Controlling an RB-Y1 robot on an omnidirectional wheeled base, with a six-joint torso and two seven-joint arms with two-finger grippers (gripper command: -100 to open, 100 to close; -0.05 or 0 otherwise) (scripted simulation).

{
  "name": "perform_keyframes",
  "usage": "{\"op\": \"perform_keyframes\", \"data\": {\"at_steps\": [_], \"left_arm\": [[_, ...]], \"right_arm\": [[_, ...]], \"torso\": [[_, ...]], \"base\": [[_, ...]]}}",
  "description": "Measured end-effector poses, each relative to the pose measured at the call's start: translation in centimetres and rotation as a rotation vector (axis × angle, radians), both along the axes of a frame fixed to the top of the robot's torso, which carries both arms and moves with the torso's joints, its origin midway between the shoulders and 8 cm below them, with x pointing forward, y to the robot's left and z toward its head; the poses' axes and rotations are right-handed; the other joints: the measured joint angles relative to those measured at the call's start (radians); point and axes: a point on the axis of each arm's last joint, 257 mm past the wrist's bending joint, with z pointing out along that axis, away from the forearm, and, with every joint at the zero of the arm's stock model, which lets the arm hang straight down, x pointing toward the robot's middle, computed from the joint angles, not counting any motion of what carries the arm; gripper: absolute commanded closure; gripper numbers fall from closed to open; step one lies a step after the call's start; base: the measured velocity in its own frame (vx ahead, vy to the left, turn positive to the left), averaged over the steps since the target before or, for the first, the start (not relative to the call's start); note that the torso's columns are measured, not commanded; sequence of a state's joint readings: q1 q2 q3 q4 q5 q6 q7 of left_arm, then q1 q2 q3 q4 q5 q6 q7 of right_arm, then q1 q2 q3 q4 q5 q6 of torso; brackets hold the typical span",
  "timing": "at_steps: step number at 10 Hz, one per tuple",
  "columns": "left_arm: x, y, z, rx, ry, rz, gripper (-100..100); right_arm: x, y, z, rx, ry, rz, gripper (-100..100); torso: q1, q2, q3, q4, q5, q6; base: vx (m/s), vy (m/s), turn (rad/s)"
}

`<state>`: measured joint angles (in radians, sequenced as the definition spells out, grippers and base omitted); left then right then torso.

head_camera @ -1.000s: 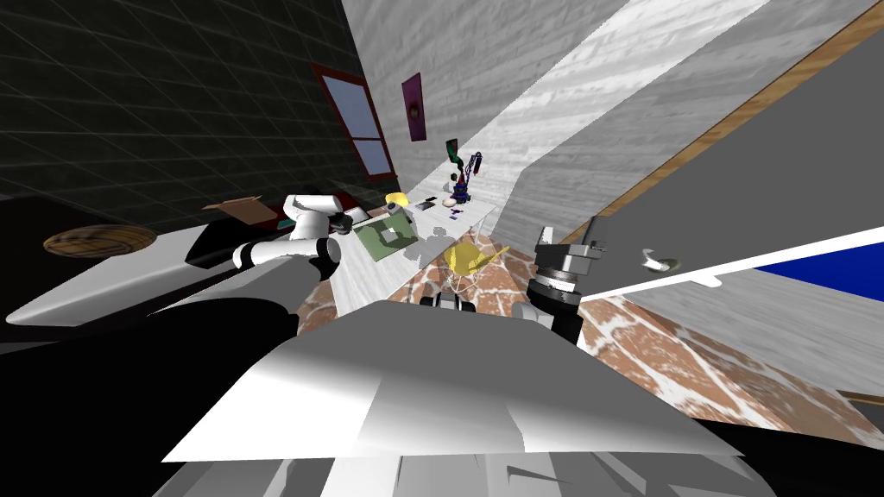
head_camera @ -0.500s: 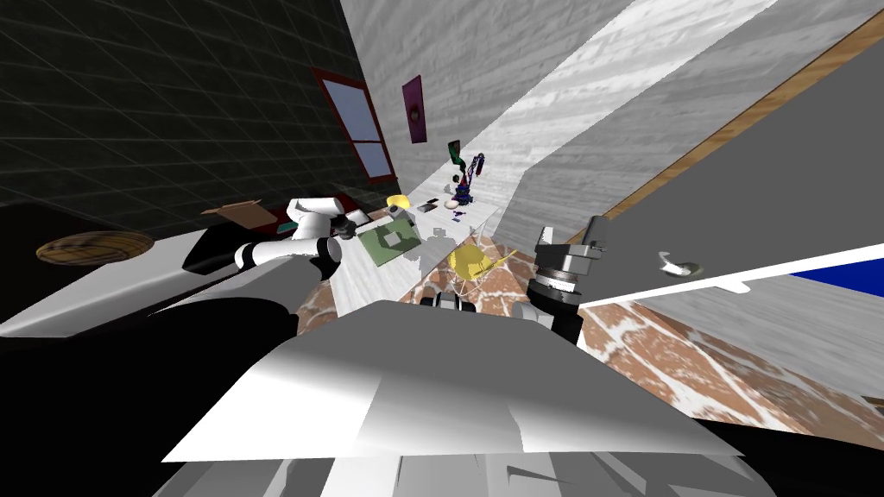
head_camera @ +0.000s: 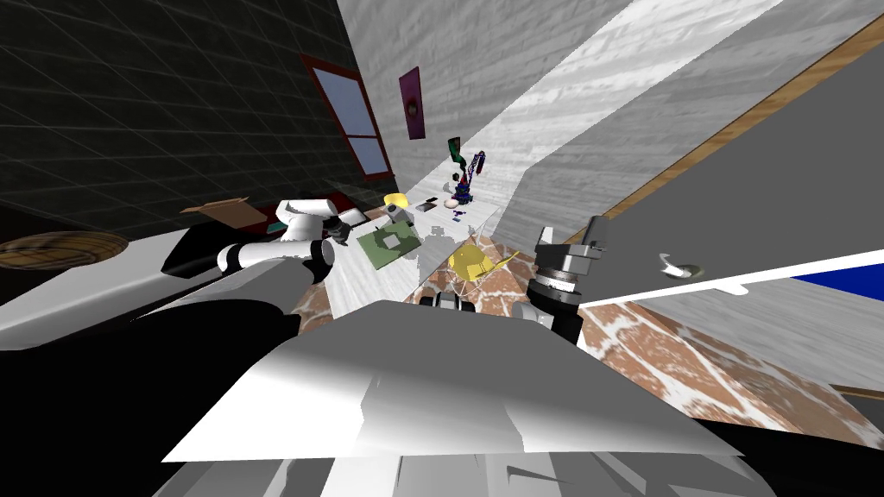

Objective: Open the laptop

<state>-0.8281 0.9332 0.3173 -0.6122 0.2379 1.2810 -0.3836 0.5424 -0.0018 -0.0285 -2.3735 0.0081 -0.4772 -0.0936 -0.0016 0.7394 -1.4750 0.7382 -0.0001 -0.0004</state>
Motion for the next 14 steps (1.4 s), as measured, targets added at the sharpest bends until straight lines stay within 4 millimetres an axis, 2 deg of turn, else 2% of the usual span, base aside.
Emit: {"op": "perform_keyframes", "data": {"at_steps": [2, 4, 5, 7, 9, 11, 13, 14], "left_arm": [[0.1, 0.0, 0.8, -0.009, -0.025, -0.001, -100], [-1.4, 2.3, 2.6, 0.036, -0.044, 0.026, -100], [-1.2, 2.3, 2.8, 0.028, -0.060, 0.026, -100], [-2.3, 4.0, 4.1, 0.075, -0.072, 0.048, -100], [-2.2, 3.9, 4.4, 0.051, -0.093, 0.045, -100], [-3.4, 5.4, 5.8, 0.091, -0.096, 0.056, -100], [-3.3, 4.9, 5.7, 0.063, -0.113, 0.053, -100], [-3.8, 5.5, 6.1, 0.081, -0.111, 0.056, -100]], "right_arm": [[0.0, 0.0, 0.0, 0.000, 0.000, 0.000, 0], [0.0, 0.0, 0.0, 0.000, 0.000, 0.000, 0], [0.0, 0.0, 0.0, 0.000, 0.000, 0.000, 0], [0.0, 0.0, 0.0, 0.000, 0.000, 0.000, 0], [0.0, 0.0, 0.0, 0.000, 0.000, 0.000, 0], [0.0, 0.0, 0.0, 0.000, 0.000, 0.000, 0], [0.0, 0.0, 0.0, 0.000, 0.000, 0.000, 0], [0.0, 0.0, 0.0, 0.000, 0.000, 0.000, 0]], "torso": [[0.001, -0.001, -0.001, 0.000, 0.000, 0.001], [0.002, -0.002, -0.001, 0.000, 0.000, 0.001], [0.002, -0.002, -0.001, 0.000, 0.000, 0.001], [0.002, -0.002, -0.001, 0.000, 0.000, 0.000], [0.001, -0.001, -0.001, 0.000, 0.000, 0.001], [0.001, -0.002, -0.001, 0.000, 0.000, 0.000], [0.002, -0.001, -0.001, 0.000, 0.000, 0.001], [0.001, -0.002, -0.001, 0.000, 0.000, 0.001]], "base": [[0.006, -0.004, -0.037], [0.014, -0.003, -0.035], [0.018, -0.001, -0.079], [0.015, -0.001, -0.024], [0.007, -0.002, -0.050], [0.013, -0.001, -0.019], [0.008, -0.003, -0.049], [0.020, -0.001, -0.056]]}}
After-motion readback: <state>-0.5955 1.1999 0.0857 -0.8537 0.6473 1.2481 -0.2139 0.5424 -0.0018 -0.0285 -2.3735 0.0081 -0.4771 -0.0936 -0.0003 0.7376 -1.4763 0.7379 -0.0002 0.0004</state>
